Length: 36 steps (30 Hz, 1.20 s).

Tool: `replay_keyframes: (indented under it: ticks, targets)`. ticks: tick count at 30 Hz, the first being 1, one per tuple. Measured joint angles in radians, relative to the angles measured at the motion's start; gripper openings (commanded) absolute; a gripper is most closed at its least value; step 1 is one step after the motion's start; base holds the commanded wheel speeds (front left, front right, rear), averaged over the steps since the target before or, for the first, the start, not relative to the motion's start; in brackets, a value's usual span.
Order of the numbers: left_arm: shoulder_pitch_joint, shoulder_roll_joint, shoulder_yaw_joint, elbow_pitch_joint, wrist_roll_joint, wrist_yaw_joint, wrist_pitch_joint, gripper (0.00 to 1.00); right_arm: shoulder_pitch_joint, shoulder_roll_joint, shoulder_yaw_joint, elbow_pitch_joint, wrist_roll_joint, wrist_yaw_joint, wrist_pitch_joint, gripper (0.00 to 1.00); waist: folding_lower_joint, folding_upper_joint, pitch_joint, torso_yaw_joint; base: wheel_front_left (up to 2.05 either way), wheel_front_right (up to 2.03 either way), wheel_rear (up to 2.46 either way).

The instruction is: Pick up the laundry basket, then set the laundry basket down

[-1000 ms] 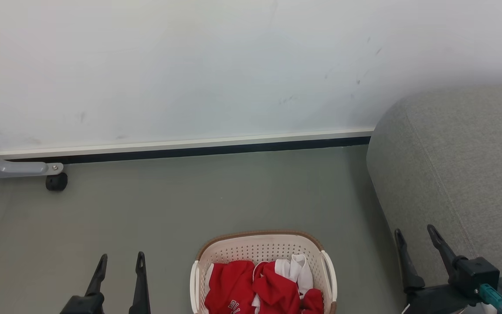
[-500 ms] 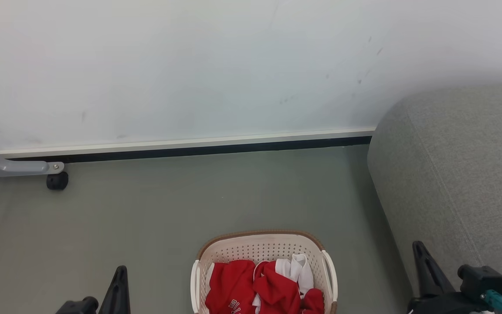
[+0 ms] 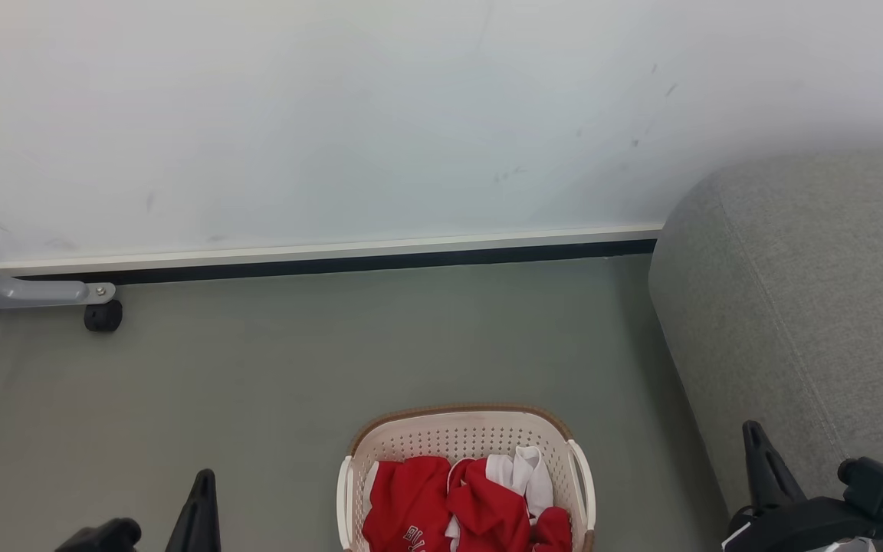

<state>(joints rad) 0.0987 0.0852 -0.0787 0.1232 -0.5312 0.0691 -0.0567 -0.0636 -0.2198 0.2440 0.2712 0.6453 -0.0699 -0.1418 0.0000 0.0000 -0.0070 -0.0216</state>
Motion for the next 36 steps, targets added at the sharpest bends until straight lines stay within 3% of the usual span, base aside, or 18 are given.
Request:
replay_keyframes:
  ticks: [36]
  targets:
    - [-0.085, -0.023, 0.086, 0.087, -0.543, -0.097, 0.091, 0.00, -0.009, 0.089, -0.193, 0.014, 0.486, 0.097, 0.133, 0.00, 0.0000, 0.0001, 0.004, 0.011, 0.00, 0.00, 0.00]
